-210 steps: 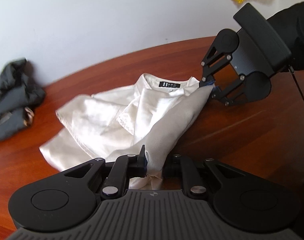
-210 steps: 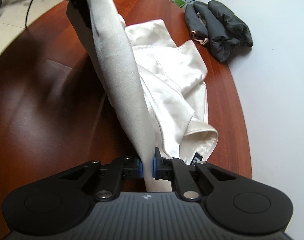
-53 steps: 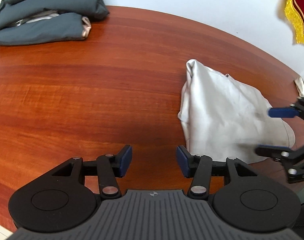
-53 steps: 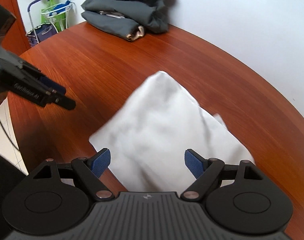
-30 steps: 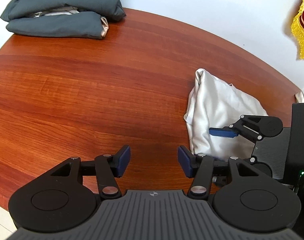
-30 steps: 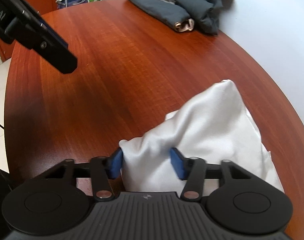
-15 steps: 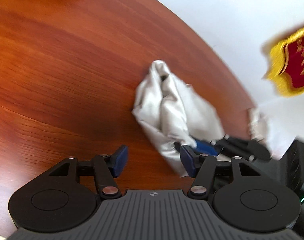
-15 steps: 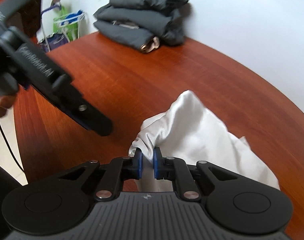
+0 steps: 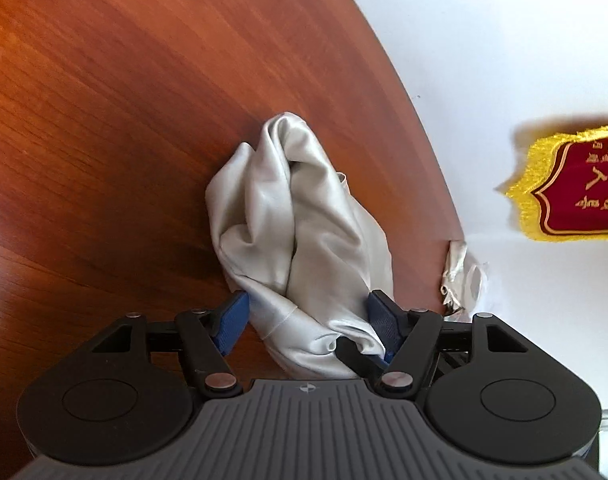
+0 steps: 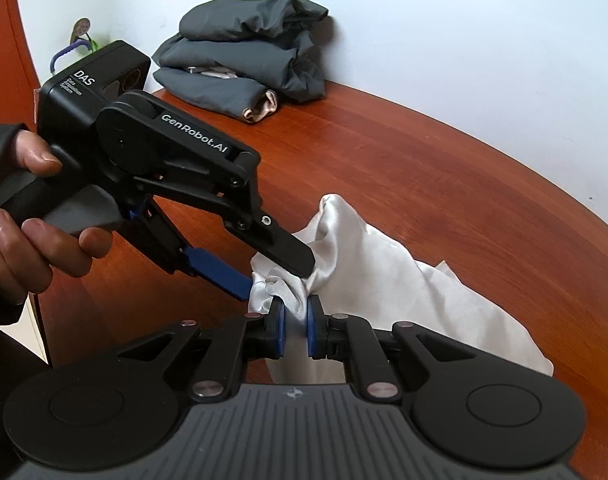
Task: Fold clothes
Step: 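Lift the shirt bundle with the right gripper toward the left gripper, then close the left gripper on the bundle while the right gripper opens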
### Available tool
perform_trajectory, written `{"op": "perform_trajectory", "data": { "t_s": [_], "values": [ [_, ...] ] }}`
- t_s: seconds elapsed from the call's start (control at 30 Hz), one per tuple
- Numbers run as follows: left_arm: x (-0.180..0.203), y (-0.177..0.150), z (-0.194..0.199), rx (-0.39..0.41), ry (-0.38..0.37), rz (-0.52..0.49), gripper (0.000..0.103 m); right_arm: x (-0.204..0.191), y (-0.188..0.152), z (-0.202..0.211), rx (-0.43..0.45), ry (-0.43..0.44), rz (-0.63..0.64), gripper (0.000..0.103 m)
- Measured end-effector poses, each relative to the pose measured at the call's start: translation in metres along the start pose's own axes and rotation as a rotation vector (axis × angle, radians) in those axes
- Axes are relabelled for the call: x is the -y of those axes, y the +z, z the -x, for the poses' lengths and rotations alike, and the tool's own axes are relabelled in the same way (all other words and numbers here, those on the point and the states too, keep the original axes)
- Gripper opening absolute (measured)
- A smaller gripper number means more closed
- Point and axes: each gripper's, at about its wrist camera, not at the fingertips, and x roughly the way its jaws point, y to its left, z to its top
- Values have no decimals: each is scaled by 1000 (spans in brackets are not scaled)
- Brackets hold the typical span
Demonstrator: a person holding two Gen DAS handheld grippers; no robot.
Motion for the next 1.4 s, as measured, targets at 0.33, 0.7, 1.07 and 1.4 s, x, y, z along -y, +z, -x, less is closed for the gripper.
{"op": "perform_trajectory", "data": {
  "t_s": [0.33,0.7,1.07,1.4],
  "values": [
    [8,4,-18,1,26,26,74,-3,3,1,8,23,-16,11],
    [14,15,-46,-29,122,-33,78,-12,-1,10,12,68,21,11],
    [26,10,-54,-57,211,-157,27,-10,-9,18,-13,91,32,17],
    [54,-8,-51,-89,450,-398,25,35,-41,68,-48,-25,-76,73]
  ]
}}
